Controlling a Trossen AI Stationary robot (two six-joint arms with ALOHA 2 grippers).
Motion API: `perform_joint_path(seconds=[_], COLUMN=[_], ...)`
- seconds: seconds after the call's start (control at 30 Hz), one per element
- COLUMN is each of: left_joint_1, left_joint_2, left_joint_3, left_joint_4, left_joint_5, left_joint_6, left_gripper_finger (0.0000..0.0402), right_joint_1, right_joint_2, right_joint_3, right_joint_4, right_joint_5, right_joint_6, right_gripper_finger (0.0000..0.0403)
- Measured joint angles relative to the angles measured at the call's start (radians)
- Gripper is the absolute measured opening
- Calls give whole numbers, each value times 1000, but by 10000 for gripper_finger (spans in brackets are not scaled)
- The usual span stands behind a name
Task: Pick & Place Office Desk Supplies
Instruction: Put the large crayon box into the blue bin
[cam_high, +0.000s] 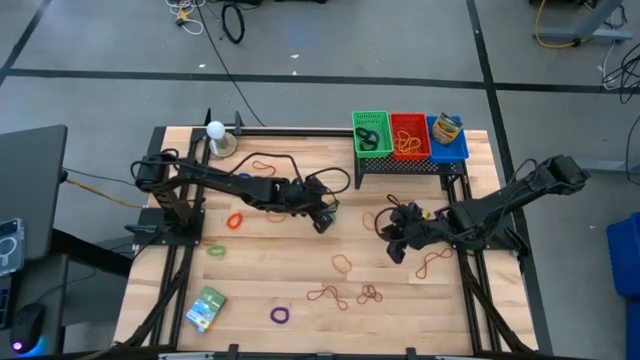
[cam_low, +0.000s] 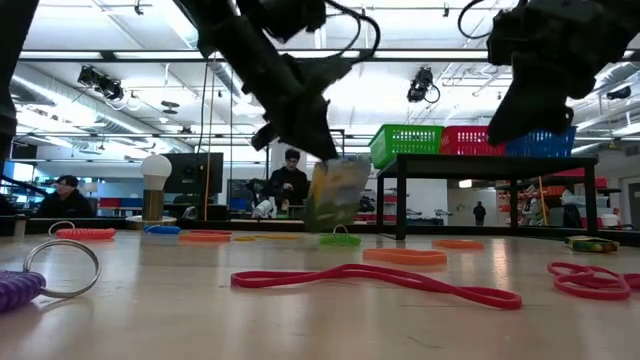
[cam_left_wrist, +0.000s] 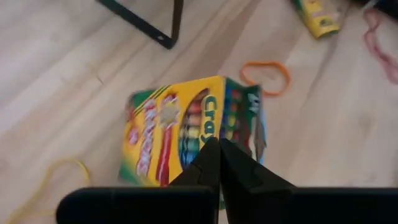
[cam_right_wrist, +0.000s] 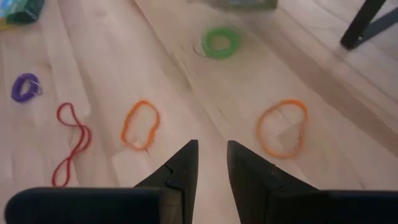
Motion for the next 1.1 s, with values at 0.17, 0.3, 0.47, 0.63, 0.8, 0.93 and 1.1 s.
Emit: perform_joint_path(seconds=[0.17, 0.3, 0.47, 0.63, 0.8, 0.93, 1.1], left_joint_1=[-30, -56, -76, -104, -135, -154, -168], left_joint_2=[-15, -20, -21, -21, -22, -22, -17], left_joint_3=[-1, 1, 0, 0, 0, 0, 0], left_joint_4=[69, 154, 233, 285, 280, 291, 317], left_joint_5=[10, 9, 7, -32, -114, -197, -274], left_joint_6=[-163, -265, -399, -533, -672, -770, -869], left_gripper_finger=[2, 2, 2, 1, 1, 1, 1], right_joint_1=[26, 47, 67, 79, 79, 79, 78], right_joint_2=[-1, -1, -16, -77, -156, -198, -211], right_joint_3=[0, 0, 0, 0, 0, 0, 0], right_joint_4=[11, 13, 14, 4, -14, -14, -10], right_joint_5=[15, 20, 21, 45, 87, 106, 124], right_joint_6=[5, 28, 30, 30, 30, 30, 30], right_gripper_finger=[91, 92, 91, 91, 91, 91, 91])
